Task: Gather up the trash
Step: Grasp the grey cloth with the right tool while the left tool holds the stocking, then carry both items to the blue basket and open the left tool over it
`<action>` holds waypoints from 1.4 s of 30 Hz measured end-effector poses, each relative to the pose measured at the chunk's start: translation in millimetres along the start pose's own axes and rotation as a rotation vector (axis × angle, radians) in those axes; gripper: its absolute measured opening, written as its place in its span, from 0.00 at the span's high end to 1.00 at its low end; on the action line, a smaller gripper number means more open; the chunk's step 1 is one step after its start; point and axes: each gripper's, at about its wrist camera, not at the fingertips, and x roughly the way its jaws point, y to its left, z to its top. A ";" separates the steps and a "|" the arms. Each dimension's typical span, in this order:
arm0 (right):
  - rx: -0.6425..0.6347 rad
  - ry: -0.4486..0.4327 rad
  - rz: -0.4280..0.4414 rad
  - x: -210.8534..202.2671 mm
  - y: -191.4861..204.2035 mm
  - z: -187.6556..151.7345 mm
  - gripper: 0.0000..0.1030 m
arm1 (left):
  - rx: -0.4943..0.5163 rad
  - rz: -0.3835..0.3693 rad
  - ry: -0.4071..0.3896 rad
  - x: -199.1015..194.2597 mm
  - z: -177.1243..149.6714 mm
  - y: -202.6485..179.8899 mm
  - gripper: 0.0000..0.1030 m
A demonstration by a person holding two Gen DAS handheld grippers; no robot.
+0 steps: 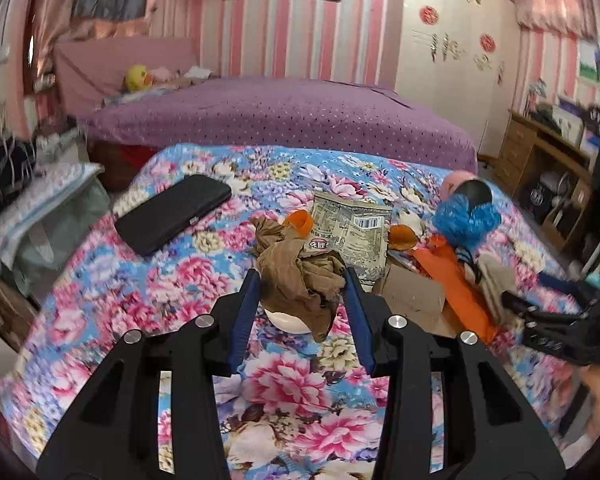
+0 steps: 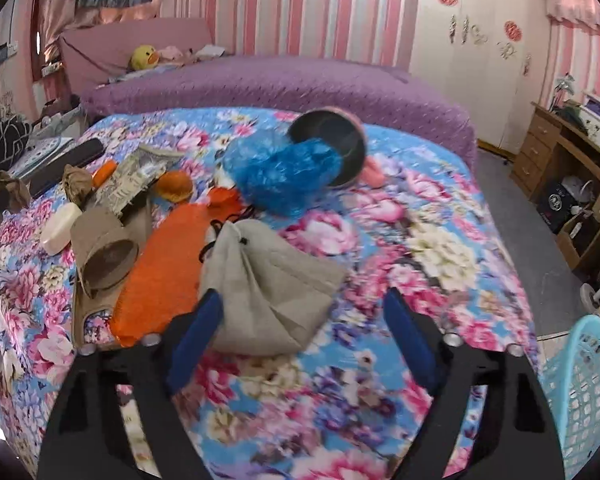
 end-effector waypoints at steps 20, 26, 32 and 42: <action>0.025 -0.108 -0.016 -50.5 -48.8 -16.7 0.74 | 0.001 -0.015 -0.015 -2.0 -2.1 -26.7 0.60; 0.025 -0.110 -0.050 -62.0 -73.2 -28.6 0.74 | 0.028 -0.015 -0.038 -7.9 -2.7 -43.3 0.60; 0.013 -0.116 -0.062 -69.4 -85.6 -35.4 0.74 | 0.037 -0.032 -0.049 -9.9 -4.5 -62.7 0.60; 0.043 -0.156 -0.069 -83.8 -112.4 -39.5 0.74 | 0.043 -0.055 -0.060 -9.6 -9.3 -99.8 0.60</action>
